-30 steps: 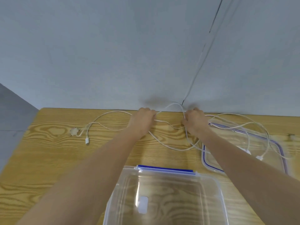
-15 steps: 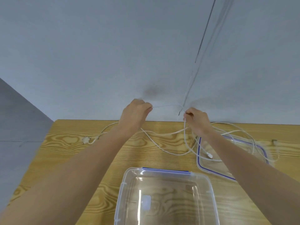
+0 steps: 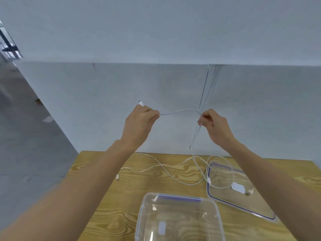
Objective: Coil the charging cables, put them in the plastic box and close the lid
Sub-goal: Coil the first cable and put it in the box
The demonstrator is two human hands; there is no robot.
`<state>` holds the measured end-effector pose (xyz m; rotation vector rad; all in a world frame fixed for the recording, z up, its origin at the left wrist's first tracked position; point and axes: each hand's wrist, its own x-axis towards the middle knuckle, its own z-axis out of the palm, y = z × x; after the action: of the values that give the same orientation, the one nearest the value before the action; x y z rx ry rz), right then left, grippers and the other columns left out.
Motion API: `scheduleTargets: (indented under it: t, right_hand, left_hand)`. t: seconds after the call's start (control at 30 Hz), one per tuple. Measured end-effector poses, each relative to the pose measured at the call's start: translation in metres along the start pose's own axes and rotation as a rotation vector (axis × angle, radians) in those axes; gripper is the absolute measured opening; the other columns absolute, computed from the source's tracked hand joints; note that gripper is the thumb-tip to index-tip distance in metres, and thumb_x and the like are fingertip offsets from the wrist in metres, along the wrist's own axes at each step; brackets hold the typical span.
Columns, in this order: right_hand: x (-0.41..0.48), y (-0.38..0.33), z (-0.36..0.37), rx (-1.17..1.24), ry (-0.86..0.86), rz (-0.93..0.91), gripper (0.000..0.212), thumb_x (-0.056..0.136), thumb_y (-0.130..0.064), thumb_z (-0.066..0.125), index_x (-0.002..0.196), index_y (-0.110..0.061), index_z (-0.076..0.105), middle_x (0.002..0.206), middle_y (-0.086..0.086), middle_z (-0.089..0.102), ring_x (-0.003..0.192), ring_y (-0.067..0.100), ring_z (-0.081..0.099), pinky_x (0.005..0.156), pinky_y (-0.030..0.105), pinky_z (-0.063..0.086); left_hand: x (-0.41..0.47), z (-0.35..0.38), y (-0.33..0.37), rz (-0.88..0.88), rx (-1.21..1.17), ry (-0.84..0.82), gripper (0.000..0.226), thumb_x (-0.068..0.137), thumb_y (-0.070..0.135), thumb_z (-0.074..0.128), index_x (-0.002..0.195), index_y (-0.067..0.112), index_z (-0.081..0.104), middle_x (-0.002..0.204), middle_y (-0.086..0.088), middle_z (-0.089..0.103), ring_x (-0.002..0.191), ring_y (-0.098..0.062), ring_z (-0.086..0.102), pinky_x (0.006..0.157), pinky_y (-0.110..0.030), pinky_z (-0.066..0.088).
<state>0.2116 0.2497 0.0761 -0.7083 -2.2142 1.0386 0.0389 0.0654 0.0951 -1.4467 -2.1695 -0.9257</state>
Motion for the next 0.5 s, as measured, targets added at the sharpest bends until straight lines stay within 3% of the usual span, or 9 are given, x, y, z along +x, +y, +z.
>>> scheduleTargets:
  t: [0.2, 0.33, 0.4, 0.5]
  right_hand:
    - [0.003, -0.06, -0.026, 0.094, 0.08, -0.112, 0.011, 0.095, -0.009, 0.046, 0.086, -0.013, 0.051, 0.078, 0.007, 0.065, 0.079, 0.02, 0.064, 0.084, 0.037, 0.054]
    - [0.0, -0.094, -0.041, 0.134, 0.14, -0.166, 0.011, 0.095, -0.011, 0.049, 0.085, -0.015, 0.052, 0.073, 0.006, 0.064, 0.074, 0.021, 0.064, 0.08, 0.036, 0.055]
    - [-0.005, -0.108, -0.045, 0.197, 0.164, -0.168, 0.013, 0.094, -0.012, 0.05, 0.082, -0.017, 0.052, 0.071, 0.007, 0.062, 0.069, 0.021, 0.063, 0.077, 0.038, 0.054]
    - [-0.014, -0.124, -0.045, 0.355, 0.157, -0.134, 0.01, 0.093, -0.013, 0.053, 0.084, -0.013, 0.057, 0.068, 0.006, 0.058, 0.059, 0.017, 0.057, 0.07, 0.042, 0.052]
  left_hand:
    - [0.014, -0.048, 0.018, -0.009, -0.043, 0.122, 0.018, 0.089, 0.02, 0.059, 0.093, 0.01, 0.073, 0.086, -0.007, 0.07, 0.084, -0.029, 0.058, 0.077, -0.028, 0.04]
    - [0.015, -0.082, 0.037, -0.039, -0.131, 0.198, 0.014, 0.09, 0.016, 0.06, 0.089, 0.009, 0.073, 0.079, -0.005, 0.071, 0.073, -0.021, 0.056, 0.092, -0.034, 0.046]
    - [0.014, -0.095, 0.05, -0.124, -0.225, 0.205, 0.014, 0.091, 0.016, 0.061, 0.087, 0.009, 0.072, 0.077, -0.004, 0.071, 0.07, -0.02, 0.058, 0.084, -0.032, 0.05]
    - [0.012, -0.109, 0.069, -0.357, -0.549, 0.198, 0.014, 0.091, 0.016, 0.059, 0.086, 0.012, 0.071, 0.078, 0.0, 0.071, 0.066, -0.012, 0.061, 0.069, -0.026, 0.053]
